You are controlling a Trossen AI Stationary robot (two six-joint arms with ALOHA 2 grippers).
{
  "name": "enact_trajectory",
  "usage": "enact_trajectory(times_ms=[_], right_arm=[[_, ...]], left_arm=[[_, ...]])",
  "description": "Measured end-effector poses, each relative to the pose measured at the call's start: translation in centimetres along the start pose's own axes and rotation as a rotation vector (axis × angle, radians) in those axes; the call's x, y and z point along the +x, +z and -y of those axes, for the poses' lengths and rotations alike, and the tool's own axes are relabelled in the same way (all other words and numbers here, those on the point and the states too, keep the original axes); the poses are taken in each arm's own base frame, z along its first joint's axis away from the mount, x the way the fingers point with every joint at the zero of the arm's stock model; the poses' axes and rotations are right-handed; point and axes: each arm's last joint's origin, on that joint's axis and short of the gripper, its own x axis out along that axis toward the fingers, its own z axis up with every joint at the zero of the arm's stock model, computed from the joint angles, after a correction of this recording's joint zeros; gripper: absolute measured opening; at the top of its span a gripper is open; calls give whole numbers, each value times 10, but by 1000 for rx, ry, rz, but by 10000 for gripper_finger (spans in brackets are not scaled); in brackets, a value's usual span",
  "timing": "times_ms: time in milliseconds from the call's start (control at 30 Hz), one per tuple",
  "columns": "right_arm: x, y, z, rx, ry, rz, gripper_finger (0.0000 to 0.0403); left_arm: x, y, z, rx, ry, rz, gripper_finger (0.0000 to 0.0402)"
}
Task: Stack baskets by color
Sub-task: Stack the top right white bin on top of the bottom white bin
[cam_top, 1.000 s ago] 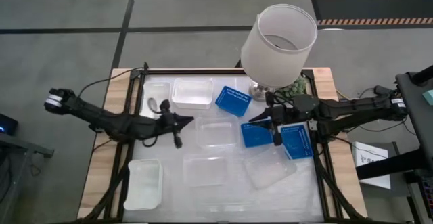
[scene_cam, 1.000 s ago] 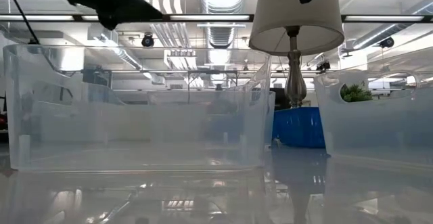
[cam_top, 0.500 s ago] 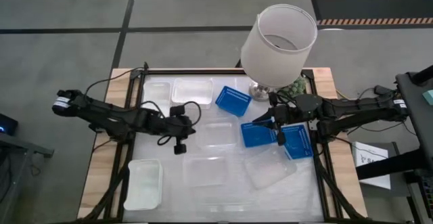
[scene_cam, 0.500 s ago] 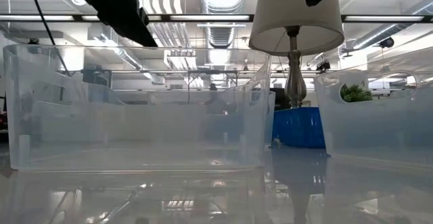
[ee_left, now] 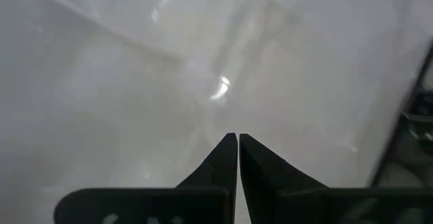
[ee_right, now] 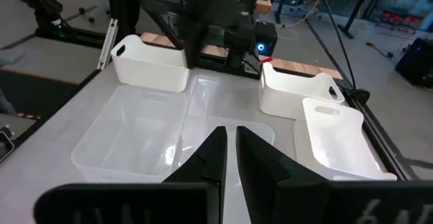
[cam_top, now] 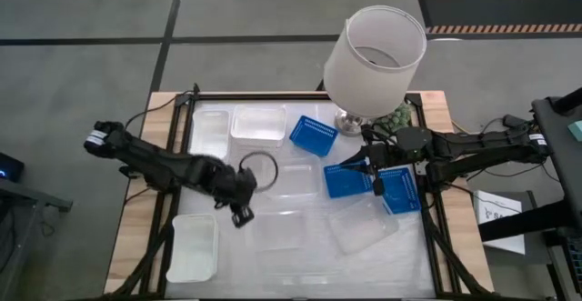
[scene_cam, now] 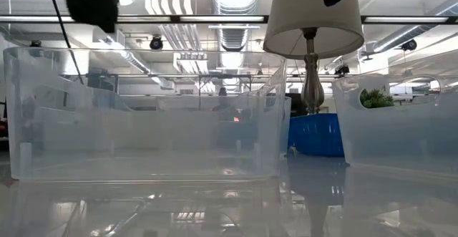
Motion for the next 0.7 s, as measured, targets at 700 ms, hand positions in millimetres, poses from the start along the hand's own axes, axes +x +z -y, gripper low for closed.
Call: enact_trajectory(times_ms=[700], right_arm=[[0, 0, 0, -35, -1, 3, 27]], left_arm=[[8, -5, 15, 46, 115, -2, 0]])
